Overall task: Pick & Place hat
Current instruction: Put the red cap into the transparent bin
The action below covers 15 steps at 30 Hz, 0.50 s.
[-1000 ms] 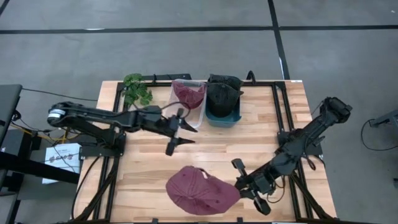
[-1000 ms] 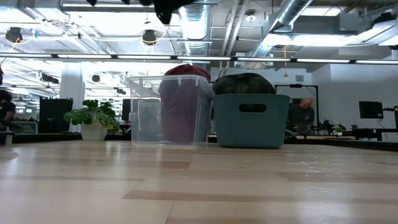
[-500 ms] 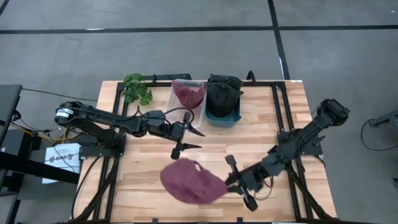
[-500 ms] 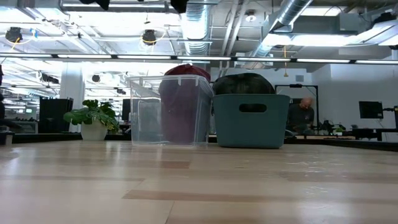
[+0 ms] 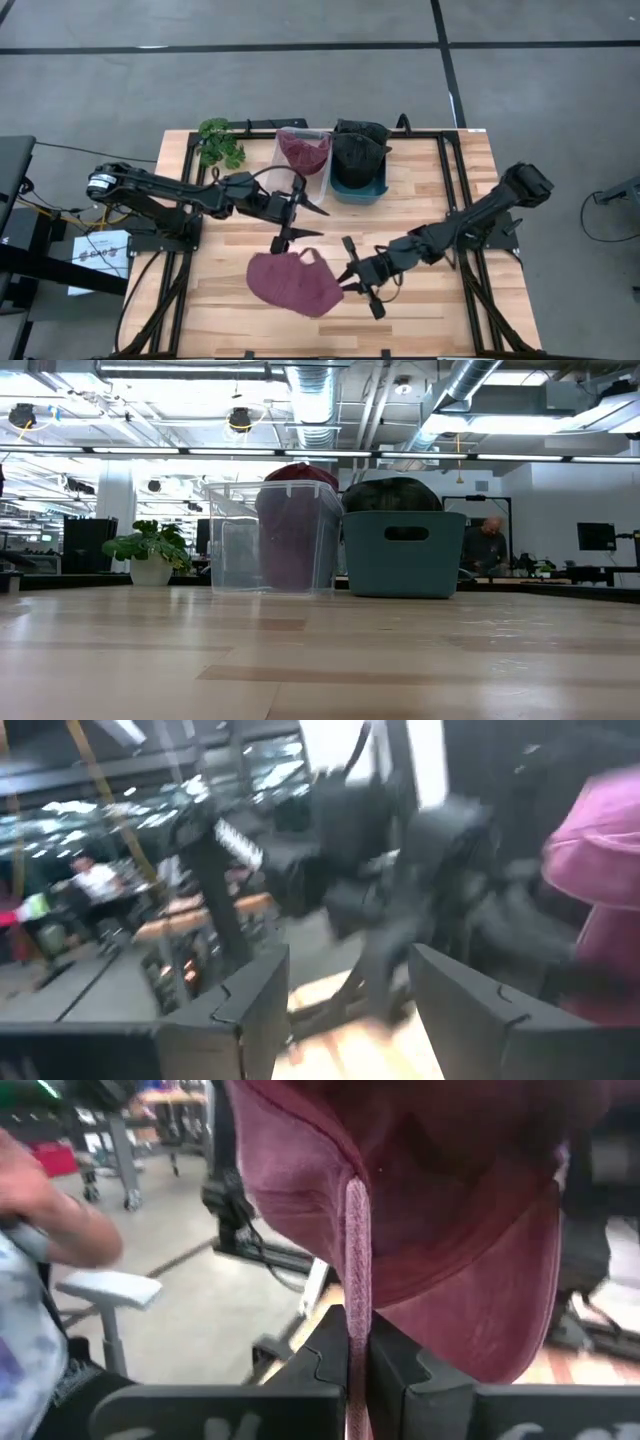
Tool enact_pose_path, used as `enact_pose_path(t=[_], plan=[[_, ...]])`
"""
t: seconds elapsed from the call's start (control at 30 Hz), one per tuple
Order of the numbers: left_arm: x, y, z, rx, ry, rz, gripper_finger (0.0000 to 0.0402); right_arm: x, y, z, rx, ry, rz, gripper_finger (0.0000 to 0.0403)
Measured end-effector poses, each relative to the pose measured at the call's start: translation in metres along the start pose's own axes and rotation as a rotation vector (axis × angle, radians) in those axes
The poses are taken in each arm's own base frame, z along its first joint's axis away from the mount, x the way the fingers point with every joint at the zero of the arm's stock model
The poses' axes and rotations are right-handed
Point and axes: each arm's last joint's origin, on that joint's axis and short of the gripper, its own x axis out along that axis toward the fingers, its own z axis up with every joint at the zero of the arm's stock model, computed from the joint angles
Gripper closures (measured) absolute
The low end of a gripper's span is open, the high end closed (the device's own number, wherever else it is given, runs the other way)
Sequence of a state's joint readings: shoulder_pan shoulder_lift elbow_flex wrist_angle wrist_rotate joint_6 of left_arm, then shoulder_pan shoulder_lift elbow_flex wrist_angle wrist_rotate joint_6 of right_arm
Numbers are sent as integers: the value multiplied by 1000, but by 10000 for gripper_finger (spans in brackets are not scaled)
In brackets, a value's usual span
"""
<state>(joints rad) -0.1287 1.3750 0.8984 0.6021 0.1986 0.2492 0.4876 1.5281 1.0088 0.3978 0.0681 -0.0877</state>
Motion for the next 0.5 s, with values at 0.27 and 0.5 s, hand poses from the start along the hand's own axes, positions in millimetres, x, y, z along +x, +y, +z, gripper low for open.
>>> enact_pose_path(t=[0.27,0.5], plan=[[5,2,26,-55,-107,-149,197,8,-14,-11,24,29,-45,400],[5,5,23,-83,-86,-146,197,5,-16,0,-51,-46,-62,400]])
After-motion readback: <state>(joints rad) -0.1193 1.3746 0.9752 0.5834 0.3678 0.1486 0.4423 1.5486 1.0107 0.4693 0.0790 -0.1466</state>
